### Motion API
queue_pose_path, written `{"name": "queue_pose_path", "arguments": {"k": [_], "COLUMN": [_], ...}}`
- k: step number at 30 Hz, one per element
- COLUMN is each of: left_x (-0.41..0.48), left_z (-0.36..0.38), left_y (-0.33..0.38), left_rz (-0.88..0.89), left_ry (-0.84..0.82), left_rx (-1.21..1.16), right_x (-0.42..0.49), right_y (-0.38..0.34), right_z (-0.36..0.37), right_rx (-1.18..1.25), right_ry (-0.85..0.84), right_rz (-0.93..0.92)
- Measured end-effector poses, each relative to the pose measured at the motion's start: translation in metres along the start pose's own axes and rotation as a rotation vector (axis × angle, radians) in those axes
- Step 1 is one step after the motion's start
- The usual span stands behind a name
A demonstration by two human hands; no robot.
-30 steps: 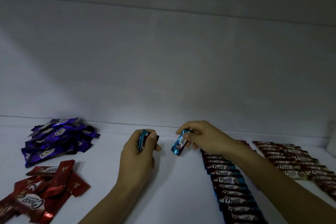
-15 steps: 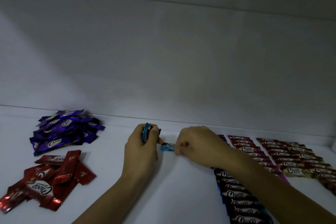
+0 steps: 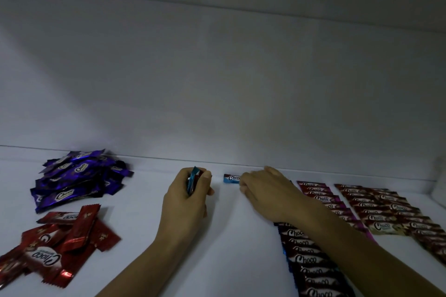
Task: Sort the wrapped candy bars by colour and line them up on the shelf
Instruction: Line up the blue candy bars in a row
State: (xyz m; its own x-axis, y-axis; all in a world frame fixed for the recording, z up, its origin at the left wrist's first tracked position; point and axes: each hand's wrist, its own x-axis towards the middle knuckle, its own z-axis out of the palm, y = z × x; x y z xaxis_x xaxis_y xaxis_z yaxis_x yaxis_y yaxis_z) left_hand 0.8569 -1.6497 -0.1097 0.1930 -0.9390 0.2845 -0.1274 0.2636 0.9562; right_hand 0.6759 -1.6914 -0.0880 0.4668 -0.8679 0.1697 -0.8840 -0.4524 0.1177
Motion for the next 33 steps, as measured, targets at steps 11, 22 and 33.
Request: {"name": "queue_pose_path", "arguments": {"k": [11, 22, 33], "left_x": [0.001, -0.003, -0.006], "left_z": [-0.002, 0.001, 0.0], "left_y": [-0.002, 0.001, 0.005], "left_rz": [-0.069, 0.039, 0.06], "left_ry": [-0.001, -0.083, -0.092], "left_rx": [-0.01, 0.051, 0.033], "right_x": [0.001, 0.003, 0.005], "right_y": [0.009, 0.013, 0.001], "right_z": [-0.008, -0.006, -0.016], "right_rx": [0.219, 0.291, 0.418], "right_ry": [0.055, -0.057, 0.112], "right_rz": [0.082, 0.042, 0.168]}}
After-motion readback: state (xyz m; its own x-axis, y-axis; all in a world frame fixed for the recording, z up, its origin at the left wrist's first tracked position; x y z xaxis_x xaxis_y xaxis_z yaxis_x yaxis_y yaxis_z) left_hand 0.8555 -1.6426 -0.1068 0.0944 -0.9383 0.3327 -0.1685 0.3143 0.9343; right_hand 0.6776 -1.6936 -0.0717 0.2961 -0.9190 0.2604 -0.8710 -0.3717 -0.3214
